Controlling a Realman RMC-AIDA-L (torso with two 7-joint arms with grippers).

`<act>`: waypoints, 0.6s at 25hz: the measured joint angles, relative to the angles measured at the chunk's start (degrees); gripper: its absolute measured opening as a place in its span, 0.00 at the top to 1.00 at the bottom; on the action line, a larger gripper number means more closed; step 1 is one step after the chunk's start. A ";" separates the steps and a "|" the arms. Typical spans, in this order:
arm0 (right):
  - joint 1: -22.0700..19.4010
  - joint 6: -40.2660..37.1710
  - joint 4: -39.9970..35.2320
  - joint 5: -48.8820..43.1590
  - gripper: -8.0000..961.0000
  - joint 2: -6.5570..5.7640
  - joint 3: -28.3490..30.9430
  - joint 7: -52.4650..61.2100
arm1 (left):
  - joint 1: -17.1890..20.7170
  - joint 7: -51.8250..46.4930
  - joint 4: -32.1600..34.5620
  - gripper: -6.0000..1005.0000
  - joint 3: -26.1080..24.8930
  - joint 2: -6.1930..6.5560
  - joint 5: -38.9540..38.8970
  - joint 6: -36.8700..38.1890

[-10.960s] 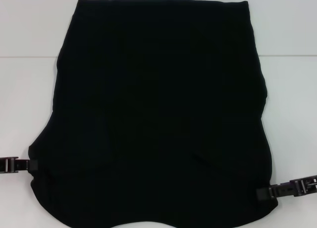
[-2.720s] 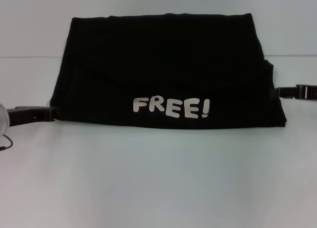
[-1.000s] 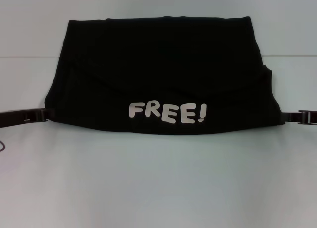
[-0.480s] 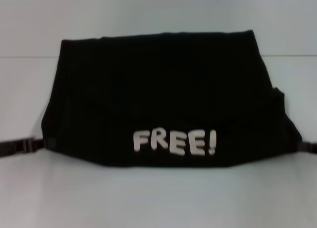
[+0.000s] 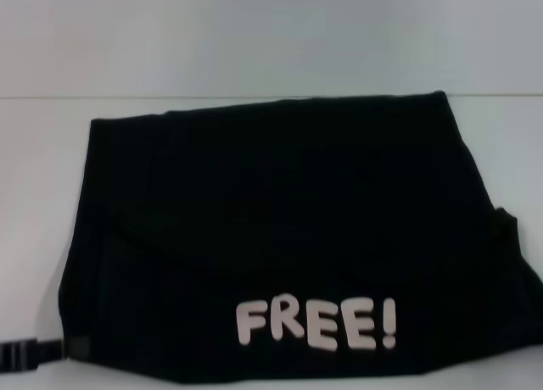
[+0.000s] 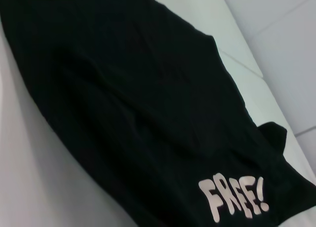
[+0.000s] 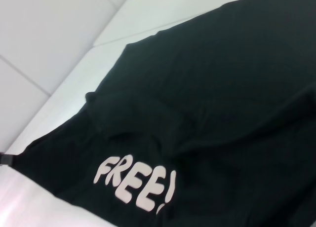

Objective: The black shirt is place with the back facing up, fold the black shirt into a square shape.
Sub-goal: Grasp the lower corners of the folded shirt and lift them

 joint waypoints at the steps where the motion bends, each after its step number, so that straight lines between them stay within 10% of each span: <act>1: -0.47 -0.71 -0.02 -0.35 0.99 -0.02 -0.02 -0.67 | 0.29 0.56 0.01 0.99 -0.59 -0.02 0.71 1.04; 15: -3.68 -7.90 1.77 -6.64 0.99 1.38 1.16 -6.42 | 1.21 3.26 2.05 0.99 -4.46 0.21 6.50 8.72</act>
